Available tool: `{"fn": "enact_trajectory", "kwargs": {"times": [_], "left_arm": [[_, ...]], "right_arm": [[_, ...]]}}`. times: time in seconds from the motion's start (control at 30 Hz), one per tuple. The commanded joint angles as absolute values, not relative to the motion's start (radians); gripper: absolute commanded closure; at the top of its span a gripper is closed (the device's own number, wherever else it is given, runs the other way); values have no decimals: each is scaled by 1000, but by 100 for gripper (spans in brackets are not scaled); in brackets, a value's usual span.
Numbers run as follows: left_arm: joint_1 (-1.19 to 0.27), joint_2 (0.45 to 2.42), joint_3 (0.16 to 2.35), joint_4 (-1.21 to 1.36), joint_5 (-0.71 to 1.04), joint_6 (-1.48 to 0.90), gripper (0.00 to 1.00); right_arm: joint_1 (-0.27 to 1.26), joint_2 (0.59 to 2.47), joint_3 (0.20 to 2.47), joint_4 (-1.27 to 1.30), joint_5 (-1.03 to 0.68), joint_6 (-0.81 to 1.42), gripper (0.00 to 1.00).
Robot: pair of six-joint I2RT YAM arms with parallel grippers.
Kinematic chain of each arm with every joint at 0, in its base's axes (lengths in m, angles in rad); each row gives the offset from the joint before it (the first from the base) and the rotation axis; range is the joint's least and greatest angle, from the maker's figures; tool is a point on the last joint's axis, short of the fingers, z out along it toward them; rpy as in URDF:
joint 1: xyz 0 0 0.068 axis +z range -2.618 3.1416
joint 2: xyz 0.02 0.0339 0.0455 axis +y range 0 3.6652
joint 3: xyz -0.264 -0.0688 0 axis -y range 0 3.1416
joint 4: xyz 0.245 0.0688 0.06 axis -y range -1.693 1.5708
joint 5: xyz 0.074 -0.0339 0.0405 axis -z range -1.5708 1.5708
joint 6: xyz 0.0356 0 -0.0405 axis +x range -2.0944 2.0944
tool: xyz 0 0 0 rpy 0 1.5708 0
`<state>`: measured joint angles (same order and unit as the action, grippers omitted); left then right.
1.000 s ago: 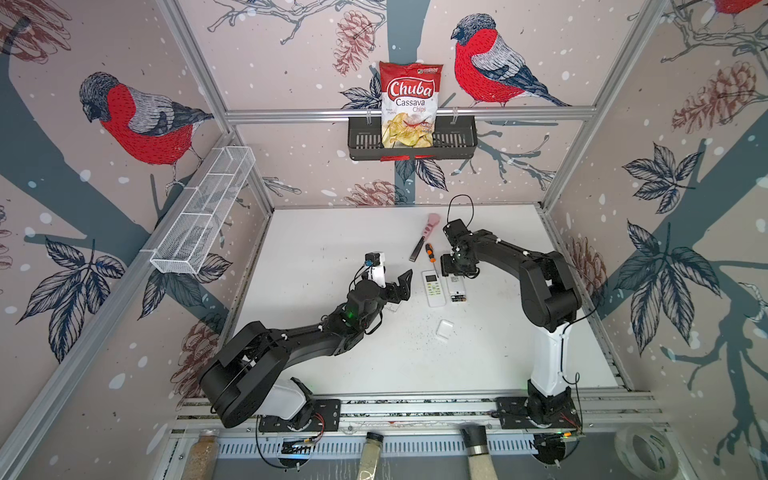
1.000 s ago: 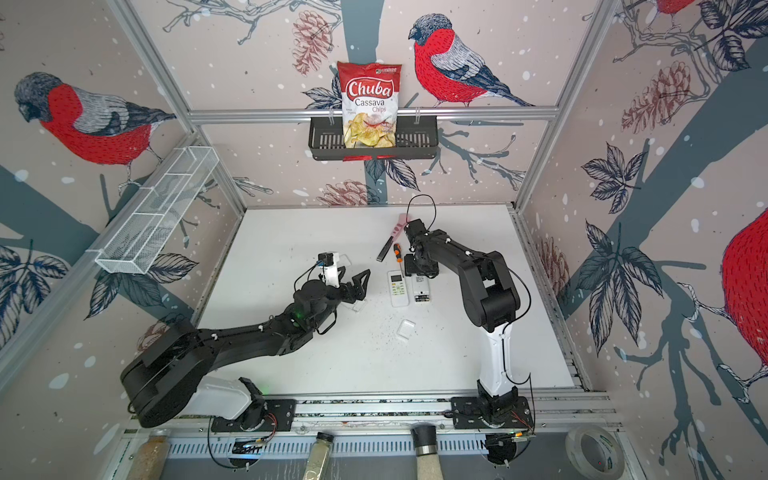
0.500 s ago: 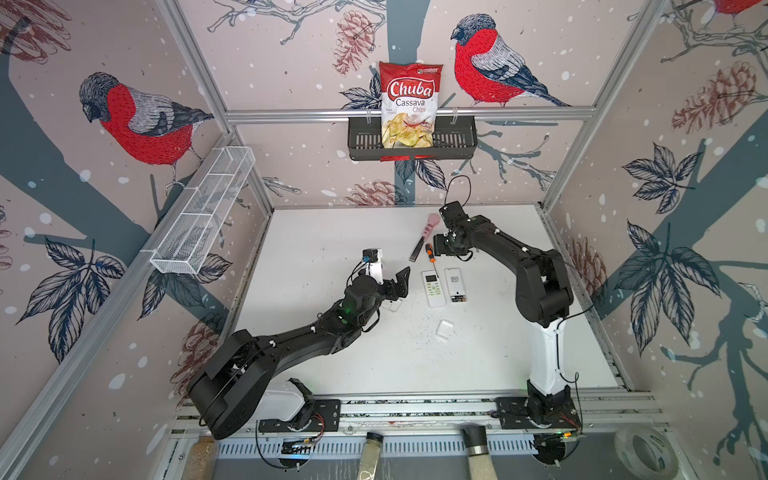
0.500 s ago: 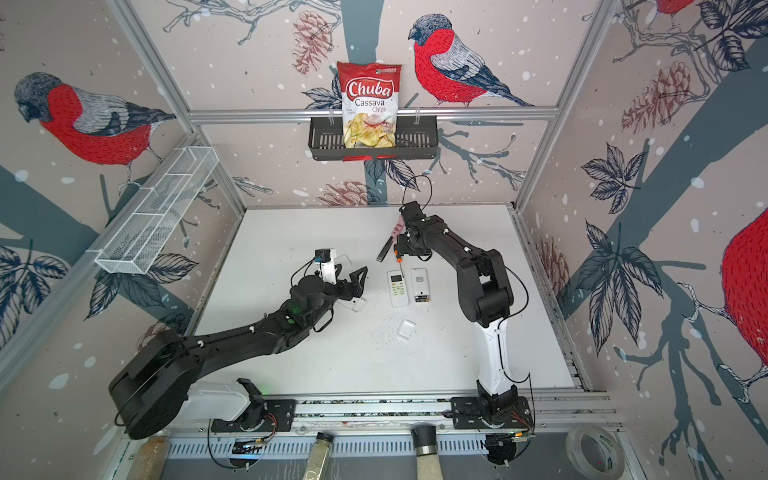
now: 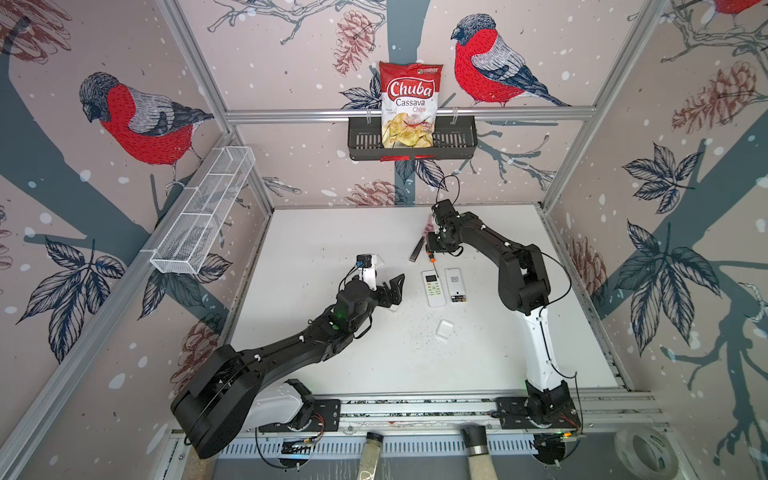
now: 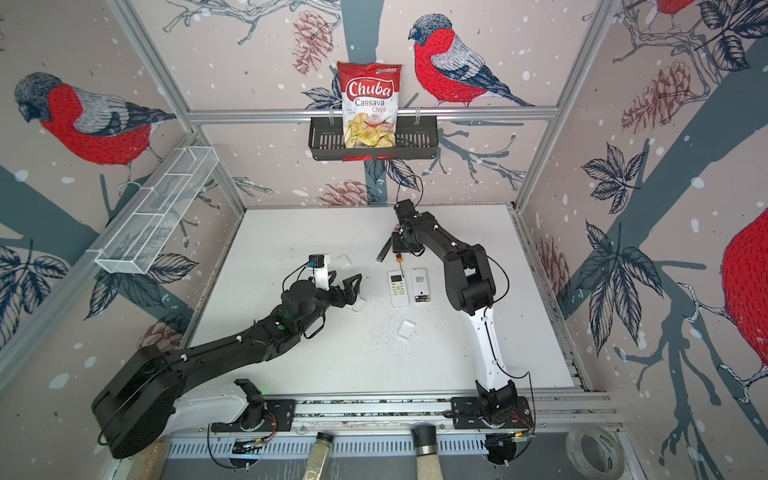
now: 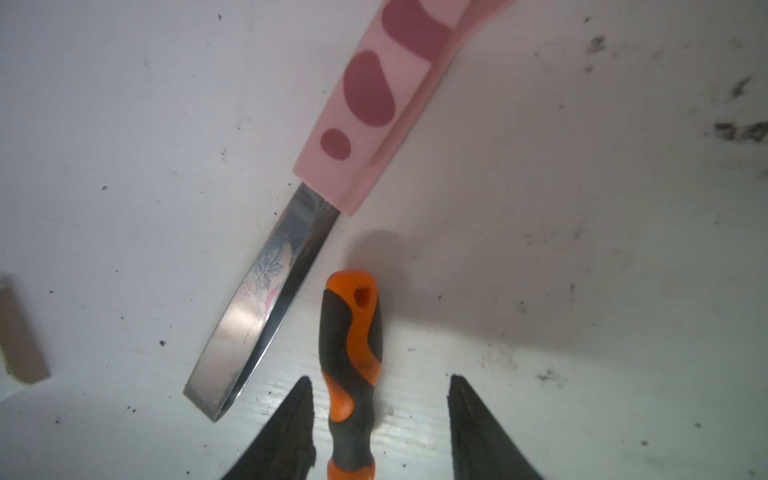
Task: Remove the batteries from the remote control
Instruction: 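Reach down and grasp the orange-handled screwdriver with the right gripper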
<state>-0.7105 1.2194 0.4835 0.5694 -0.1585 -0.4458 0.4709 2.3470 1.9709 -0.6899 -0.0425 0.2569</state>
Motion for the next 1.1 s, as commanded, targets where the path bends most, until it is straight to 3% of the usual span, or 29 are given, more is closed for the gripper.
{"fn": "enact_trajectory", "kwargs": {"times": [0.0, 0.23, 0.7, 0.87, 1.07], "left_arm": [[-710, 1198, 469, 556, -174, -464, 5], [-710, 1181, 449, 554, -178, -480, 5], [-710, 1174, 445, 545, -166, -485, 5], [-710, 1163, 429, 625, -133, -436, 4], [-709, 1194, 415, 801, -130, -395, 4]], "right_arm": [[476, 2366, 1985, -703, -64, 240, 48], [475, 2384, 1985, -686, -73, 243, 62], [477, 2384, 1964, -667, -69, 266, 80], [462, 2287, 1893, -604, -141, 299, 83], [399, 2042, 1657, -369, -345, 439, 88]]}}
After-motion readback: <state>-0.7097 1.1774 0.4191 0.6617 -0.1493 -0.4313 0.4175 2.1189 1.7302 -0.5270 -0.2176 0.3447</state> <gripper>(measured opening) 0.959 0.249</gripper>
